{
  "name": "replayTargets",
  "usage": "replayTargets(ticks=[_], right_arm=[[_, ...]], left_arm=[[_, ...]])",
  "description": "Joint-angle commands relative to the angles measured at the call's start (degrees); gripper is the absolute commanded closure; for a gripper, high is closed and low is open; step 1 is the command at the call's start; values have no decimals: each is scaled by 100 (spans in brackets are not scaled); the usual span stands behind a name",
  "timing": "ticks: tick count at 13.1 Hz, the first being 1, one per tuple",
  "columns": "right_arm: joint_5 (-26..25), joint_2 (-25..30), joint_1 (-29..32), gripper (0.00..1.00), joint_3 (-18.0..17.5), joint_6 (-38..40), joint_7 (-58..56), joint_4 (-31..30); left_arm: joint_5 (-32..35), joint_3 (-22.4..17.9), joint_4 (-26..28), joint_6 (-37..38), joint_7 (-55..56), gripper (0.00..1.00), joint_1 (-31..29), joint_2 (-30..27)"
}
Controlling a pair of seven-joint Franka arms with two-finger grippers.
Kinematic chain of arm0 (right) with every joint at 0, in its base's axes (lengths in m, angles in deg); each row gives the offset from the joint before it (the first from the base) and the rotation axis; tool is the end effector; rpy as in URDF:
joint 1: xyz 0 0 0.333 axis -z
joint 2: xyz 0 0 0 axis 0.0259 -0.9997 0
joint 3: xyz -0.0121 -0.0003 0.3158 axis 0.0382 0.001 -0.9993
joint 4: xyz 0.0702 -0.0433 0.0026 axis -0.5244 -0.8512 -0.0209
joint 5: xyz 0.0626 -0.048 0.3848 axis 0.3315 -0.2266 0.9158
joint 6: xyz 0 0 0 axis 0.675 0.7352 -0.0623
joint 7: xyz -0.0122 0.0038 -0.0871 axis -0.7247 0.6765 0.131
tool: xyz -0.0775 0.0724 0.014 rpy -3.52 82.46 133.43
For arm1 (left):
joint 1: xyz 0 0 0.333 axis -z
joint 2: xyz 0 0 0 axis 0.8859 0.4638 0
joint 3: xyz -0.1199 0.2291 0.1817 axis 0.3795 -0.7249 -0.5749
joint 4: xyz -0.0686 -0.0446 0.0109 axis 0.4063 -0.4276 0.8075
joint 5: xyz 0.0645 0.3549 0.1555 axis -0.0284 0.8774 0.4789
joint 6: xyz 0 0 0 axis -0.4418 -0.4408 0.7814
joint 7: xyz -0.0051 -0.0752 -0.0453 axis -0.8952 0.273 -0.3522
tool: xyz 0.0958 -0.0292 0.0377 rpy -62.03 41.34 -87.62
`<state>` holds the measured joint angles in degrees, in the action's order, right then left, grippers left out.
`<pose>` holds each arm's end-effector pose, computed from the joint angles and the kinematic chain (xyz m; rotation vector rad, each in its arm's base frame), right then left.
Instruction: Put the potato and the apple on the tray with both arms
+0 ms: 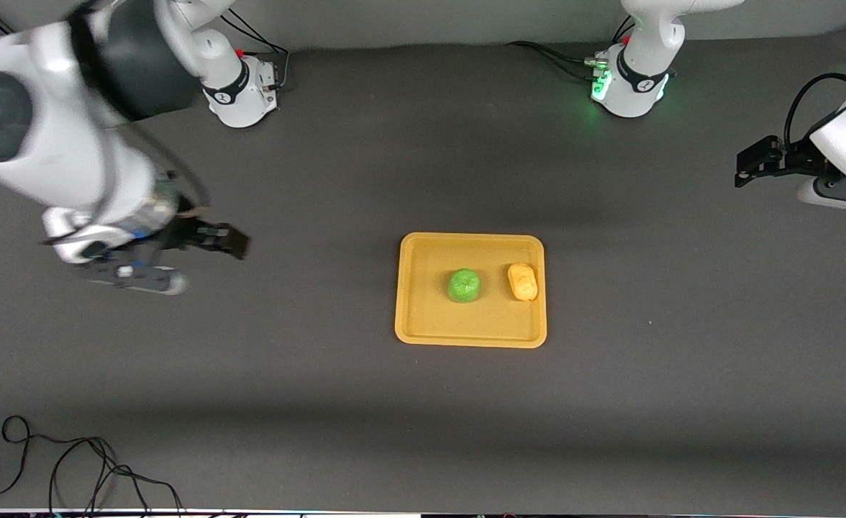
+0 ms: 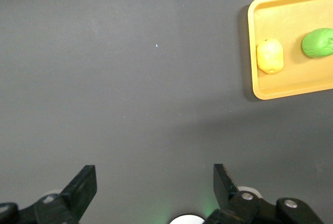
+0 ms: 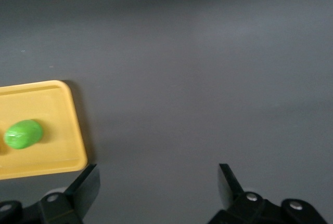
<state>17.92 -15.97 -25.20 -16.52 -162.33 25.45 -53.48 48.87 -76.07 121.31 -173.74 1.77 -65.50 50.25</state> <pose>0.6044 0.1408 0.5759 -3.1087 0.2999 0.1199 0.5242 -0.0177 0.5971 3.1017 -0.3027 -0.1242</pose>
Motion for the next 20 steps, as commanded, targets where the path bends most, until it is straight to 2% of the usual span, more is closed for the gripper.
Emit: replayTargets(ticks=[1,4,6,7,14,15,17,20], right_arm=[[-169,866,1223,0,-789,-407,-817,-1128],[-267,1043,2016,0,-949,-496,-1546,-1341],[-267,1140,2569,0,-1177,-618,-2030,-1490],[-267,1184,2659,0,-1196,-636,-2067,-1578],[-495,1202,2554,0,-1205,-523,-1830,-1456],[-478,1202,2615,0,-1248,-470,-1839,-1456],[-469,1254,2940,0,-1633,-408,-1830,-1456],[-495,1281,2906,0,-1635,-399,-1847,-1447]], left_arm=[[-16,-6,139,-48,-20,0,15,-158],[-16,-6,139,-48,-20,0,15,-149],[-16,-6,148,-57,-20,0,6,-140],[-16,-6,148,-57,-20,0,6,-140],[-16,-15,148,-48,-29,0,-20,-132],[-16,-15,148,-48,-29,0,-29,-132],[-16,-15,148,-48,-29,0,-12,-132],[-16,-15,148,-48,-29,0,-11,-132]])
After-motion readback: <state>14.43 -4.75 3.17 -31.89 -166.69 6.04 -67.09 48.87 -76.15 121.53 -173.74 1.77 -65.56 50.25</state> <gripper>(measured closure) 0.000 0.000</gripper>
